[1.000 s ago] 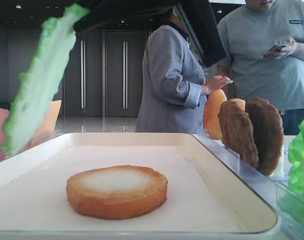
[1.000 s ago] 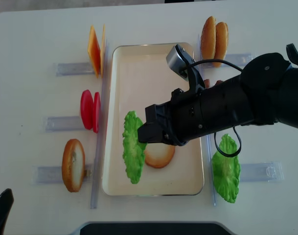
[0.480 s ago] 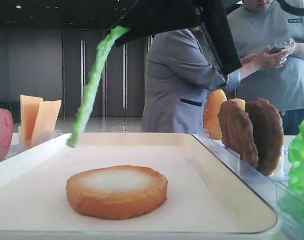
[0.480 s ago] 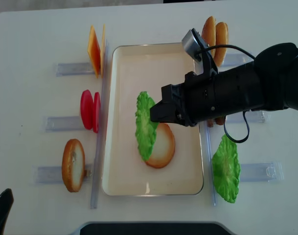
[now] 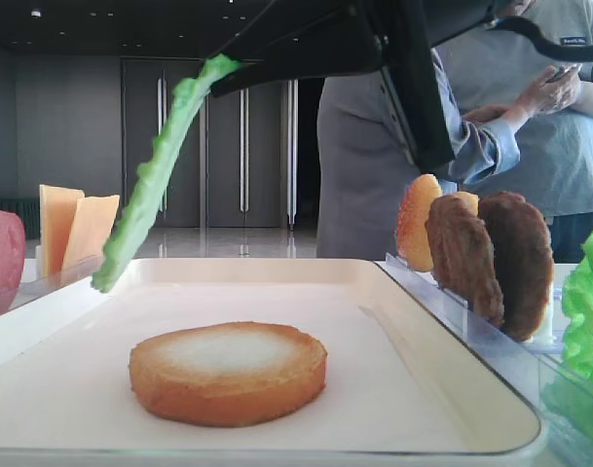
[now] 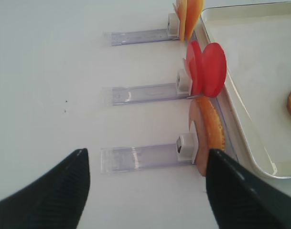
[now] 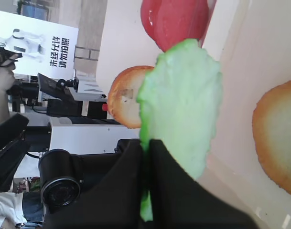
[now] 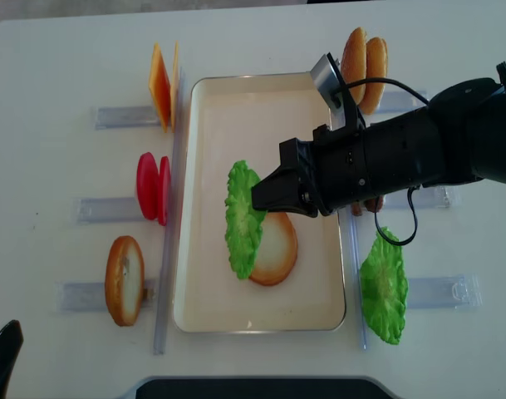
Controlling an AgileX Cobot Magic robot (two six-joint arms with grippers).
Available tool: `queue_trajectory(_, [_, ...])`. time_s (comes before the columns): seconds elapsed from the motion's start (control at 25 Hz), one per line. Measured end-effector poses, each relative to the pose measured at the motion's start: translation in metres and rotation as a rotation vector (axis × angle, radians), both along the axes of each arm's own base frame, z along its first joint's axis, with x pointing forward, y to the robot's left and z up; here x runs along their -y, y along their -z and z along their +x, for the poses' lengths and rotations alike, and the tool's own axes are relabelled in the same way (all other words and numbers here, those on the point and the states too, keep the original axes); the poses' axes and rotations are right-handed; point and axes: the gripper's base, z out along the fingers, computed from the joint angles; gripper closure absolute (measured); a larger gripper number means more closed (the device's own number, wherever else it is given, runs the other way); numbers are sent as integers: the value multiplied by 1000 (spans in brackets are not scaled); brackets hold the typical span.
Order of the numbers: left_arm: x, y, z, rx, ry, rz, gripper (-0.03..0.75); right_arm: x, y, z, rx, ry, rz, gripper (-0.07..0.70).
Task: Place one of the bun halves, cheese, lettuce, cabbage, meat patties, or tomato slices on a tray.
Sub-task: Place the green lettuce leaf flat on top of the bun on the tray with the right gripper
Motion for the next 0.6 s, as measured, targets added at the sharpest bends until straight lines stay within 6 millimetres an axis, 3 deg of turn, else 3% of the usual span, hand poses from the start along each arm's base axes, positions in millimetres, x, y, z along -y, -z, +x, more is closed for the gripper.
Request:
queue_trajectory(0.28, [0, 0, 0, 0, 0, 0, 140, -3, 17, 5, -34, 7, -16, 623])
queue_trajectory(0.6, [0, 0, 0, 0, 0, 0, 140, -3, 20, 7, -32, 7, -18, 624])
